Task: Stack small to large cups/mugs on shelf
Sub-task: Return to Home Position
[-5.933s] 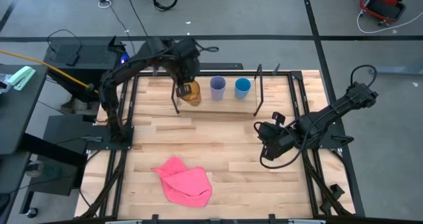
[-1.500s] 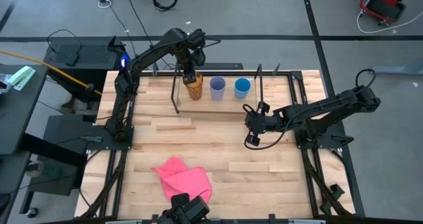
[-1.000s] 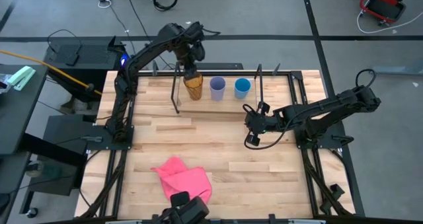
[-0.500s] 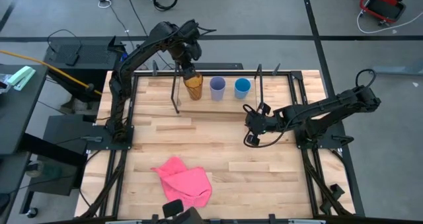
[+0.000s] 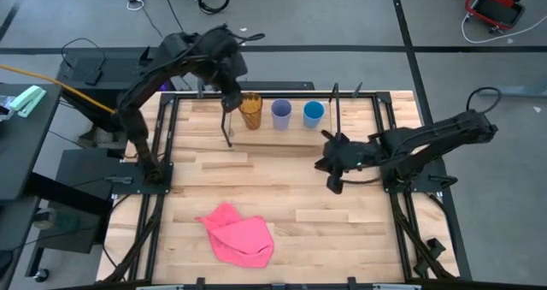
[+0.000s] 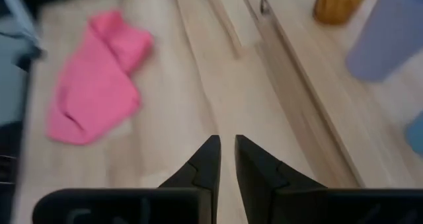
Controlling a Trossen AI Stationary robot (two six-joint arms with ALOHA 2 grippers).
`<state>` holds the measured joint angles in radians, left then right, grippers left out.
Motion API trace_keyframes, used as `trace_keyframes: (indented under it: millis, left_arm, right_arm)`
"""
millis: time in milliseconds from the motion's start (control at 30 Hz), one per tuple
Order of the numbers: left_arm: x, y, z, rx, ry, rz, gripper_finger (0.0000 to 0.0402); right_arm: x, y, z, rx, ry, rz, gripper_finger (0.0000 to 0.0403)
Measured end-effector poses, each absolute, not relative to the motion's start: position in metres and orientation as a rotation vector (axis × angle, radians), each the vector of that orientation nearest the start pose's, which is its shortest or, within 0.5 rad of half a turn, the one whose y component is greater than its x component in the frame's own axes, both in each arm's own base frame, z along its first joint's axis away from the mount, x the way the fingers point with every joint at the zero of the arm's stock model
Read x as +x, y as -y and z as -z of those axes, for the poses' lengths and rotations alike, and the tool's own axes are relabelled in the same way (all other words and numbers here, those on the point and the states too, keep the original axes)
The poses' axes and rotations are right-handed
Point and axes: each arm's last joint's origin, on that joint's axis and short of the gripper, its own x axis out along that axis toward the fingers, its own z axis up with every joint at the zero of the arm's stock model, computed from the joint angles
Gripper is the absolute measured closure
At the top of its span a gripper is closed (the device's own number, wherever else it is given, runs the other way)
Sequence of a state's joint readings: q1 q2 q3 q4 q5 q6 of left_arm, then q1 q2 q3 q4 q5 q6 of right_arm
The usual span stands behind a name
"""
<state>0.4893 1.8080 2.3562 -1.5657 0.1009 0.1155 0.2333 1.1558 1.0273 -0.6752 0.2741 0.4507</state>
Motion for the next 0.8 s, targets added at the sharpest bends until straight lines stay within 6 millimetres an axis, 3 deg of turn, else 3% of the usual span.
trace_keyframes:
  millis: [167, 400, 600, 800]
  left_arm:
    - [0.259, -0.108, -0.481, -0.128, -0.907, -0.231, 0.0257]
    - [0.237, -0.066, -0.501, -0.251, -0.830, -0.213, 0.0251]
    - [0.234, -0.033, -0.507, -0.218, -0.802, -0.100, 0.0251]
    - [0.242, 0.005, -0.512, -0.129, -0.701, 0.069, 0.0259]
  right_arm:
    - [0.208, -0.050, -0.350, 0.247, -0.662, 0.156, 0.0351]
    - [0.177, -0.053, -0.396, 0.347, -0.524, 0.081, 0.0351]
    - [0.151, -0.058, -0.407, 0.390, -0.459, -0.010, 0.0351]
    - [0.138, -0.074, -0.393, 0.414, -0.393, -0.052, 0.0351]
